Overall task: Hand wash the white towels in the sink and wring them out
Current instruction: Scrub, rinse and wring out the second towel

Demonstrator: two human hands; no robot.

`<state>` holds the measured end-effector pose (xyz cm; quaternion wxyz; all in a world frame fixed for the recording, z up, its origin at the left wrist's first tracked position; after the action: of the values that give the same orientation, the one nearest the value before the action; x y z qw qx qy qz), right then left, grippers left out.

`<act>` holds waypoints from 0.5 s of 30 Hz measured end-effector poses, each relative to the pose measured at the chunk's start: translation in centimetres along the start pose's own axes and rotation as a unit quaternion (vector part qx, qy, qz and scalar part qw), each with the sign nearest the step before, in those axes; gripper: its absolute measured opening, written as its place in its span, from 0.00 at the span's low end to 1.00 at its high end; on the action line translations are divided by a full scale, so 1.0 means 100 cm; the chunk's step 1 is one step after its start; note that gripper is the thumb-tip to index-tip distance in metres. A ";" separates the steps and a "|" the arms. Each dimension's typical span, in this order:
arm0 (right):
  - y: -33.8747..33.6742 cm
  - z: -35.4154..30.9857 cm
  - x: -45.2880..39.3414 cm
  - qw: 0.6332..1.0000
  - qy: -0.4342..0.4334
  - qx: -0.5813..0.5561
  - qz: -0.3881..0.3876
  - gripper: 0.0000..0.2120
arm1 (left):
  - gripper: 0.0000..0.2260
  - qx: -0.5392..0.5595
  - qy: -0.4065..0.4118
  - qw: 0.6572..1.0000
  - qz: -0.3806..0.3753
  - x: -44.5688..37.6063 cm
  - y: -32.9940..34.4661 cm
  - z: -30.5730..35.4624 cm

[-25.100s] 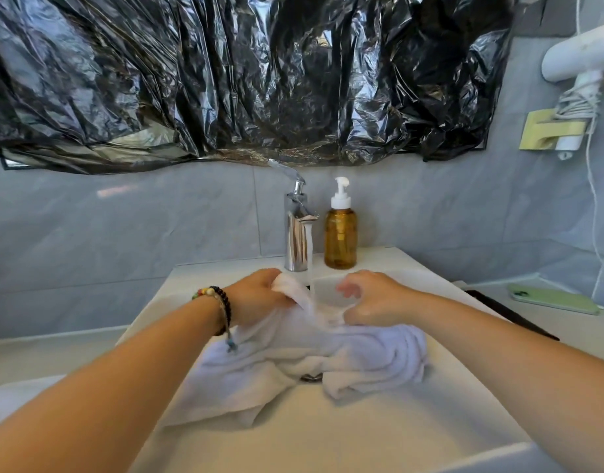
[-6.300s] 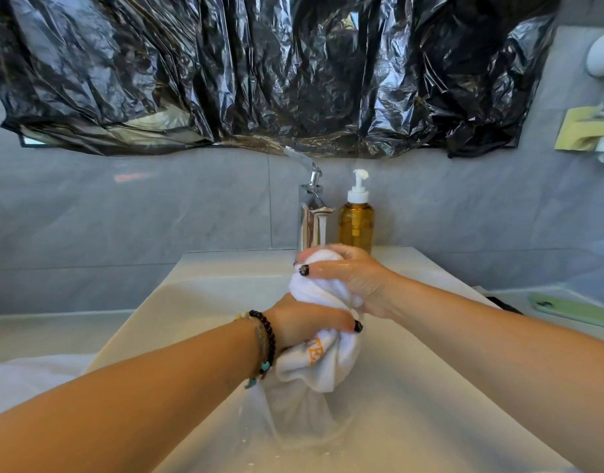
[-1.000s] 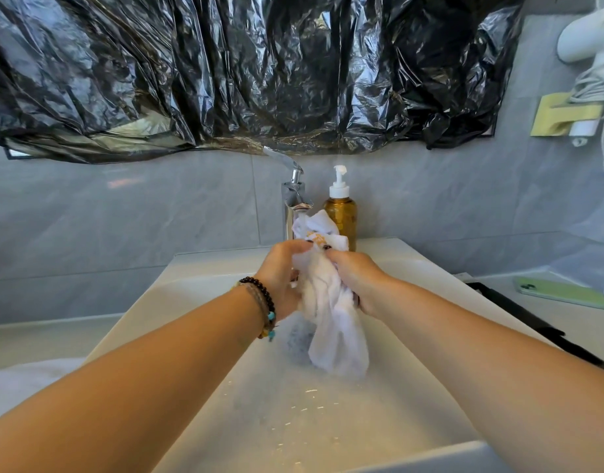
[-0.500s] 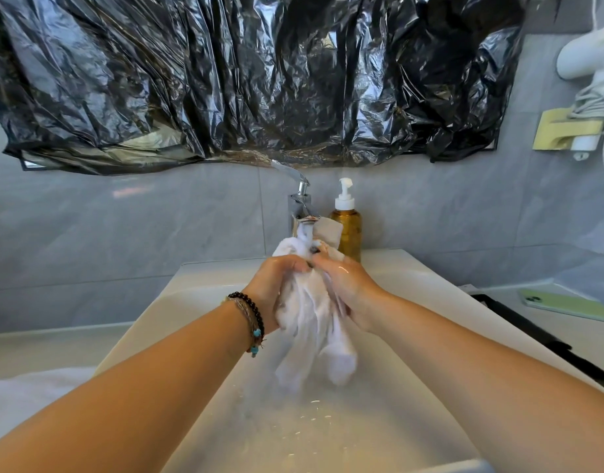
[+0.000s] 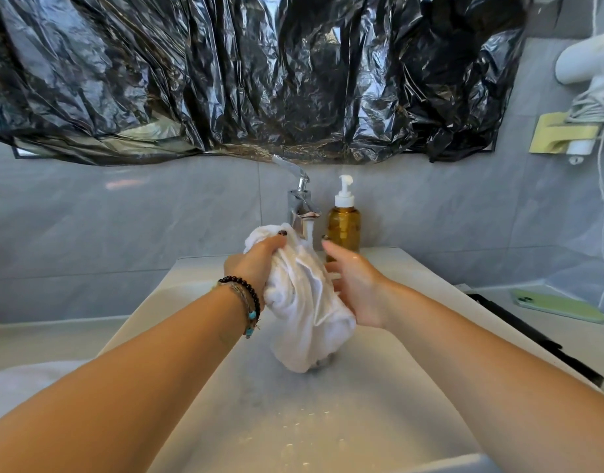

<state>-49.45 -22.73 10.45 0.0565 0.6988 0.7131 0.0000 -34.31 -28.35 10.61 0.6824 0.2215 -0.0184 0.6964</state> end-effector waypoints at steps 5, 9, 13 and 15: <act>0.013 0.014 -0.006 0.997 -0.006 0.055 -0.058 0.24 | 0.31 0.024 0.021 0.999 0.042 0.002 -0.005 0.011; 0.005 0.013 -0.010 0.985 -0.037 0.132 0.102 0.30 | 0.40 0.034 0.002 0.999 0.012 -0.002 -0.011 0.018; 0.005 0.009 -0.005 0.968 -0.091 0.101 0.212 0.18 | 0.44 -0.034 -0.055 0.994 -0.090 -0.005 -0.010 0.014; 0.011 0.005 -0.003 0.965 -0.135 0.094 0.205 0.13 | 0.32 -0.062 -0.063 0.986 -0.139 0.010 -0.001 0.008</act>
<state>-48.30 -23.08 10.04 0.0847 0.8257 0.5372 -0.1497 -33.91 -27.62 11.63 0.7823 0.2228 -0.0732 0.5770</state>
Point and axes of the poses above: each hand's wrist, its own x-axis away from the middle knuckle, its own y-axis out of the palm, z = x × y, the point moved 1 cm from there along -x, towards the middle knuckle, and after that the axes turned 15 degrees about -y, right-handed, at the moved point
